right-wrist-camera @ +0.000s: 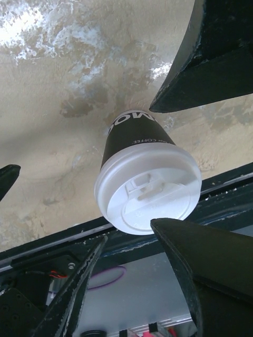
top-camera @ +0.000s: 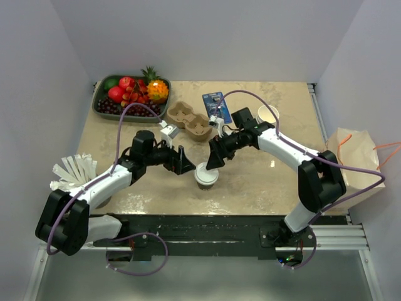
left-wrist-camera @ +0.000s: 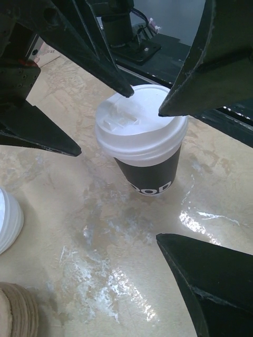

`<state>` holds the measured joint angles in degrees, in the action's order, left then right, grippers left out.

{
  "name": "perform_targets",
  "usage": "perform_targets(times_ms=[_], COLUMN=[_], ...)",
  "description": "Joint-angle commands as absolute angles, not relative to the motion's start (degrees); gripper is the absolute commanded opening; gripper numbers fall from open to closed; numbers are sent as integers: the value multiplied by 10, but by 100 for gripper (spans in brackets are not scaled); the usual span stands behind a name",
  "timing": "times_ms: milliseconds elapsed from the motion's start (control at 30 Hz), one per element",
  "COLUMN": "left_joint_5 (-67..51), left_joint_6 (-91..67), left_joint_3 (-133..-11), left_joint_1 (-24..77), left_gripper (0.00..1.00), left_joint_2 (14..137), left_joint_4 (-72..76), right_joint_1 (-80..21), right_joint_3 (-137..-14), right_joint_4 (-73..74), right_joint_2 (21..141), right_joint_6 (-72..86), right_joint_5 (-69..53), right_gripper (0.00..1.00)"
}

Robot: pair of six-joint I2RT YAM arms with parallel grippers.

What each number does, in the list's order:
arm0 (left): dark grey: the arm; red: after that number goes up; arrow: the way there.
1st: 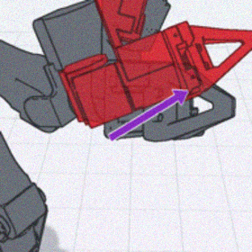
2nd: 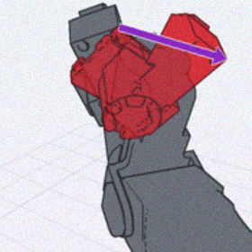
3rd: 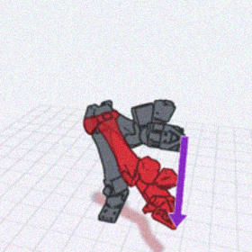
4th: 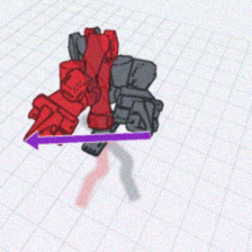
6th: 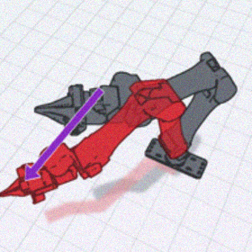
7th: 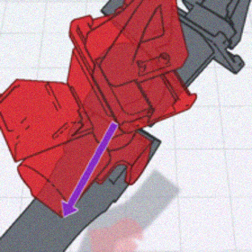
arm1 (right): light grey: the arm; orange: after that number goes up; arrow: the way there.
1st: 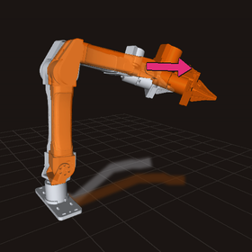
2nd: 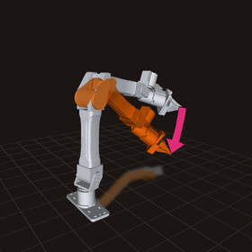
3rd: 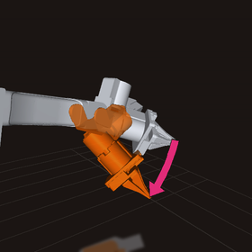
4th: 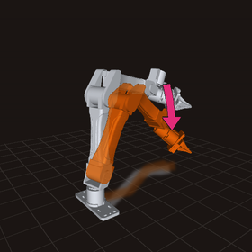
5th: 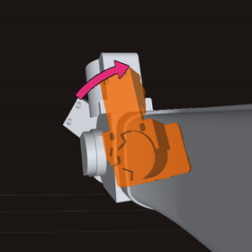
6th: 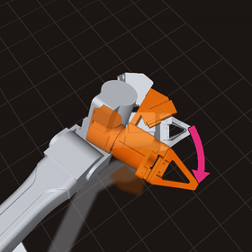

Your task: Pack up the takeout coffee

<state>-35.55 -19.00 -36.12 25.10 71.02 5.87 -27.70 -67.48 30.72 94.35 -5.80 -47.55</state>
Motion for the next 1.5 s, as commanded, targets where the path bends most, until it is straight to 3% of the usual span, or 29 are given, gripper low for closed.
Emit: perform_targets(times_ms=[0, 1000, 1467], left_joint_5=[-382, -406, -367], left_joint_6=[-200, -209, -182], left_joint_3=[-347, -331, -365], left_joint_1=[239, 238, 238], left_gripper=[95, 94, 93], left_joint_2=[696, 751, 778], left_joint_4=[72, 113, 55], right_joint_1=[-284, -308, -313], right_joint_3=[-698, -703, -706], right_joint_4=[300, 286, 281], right_joint_2=[947, 977, 993], right_joint_6=[-47, -38, -31], right_joint_5=[-486, -467, -445], right_gripper=[84, 83, 82])
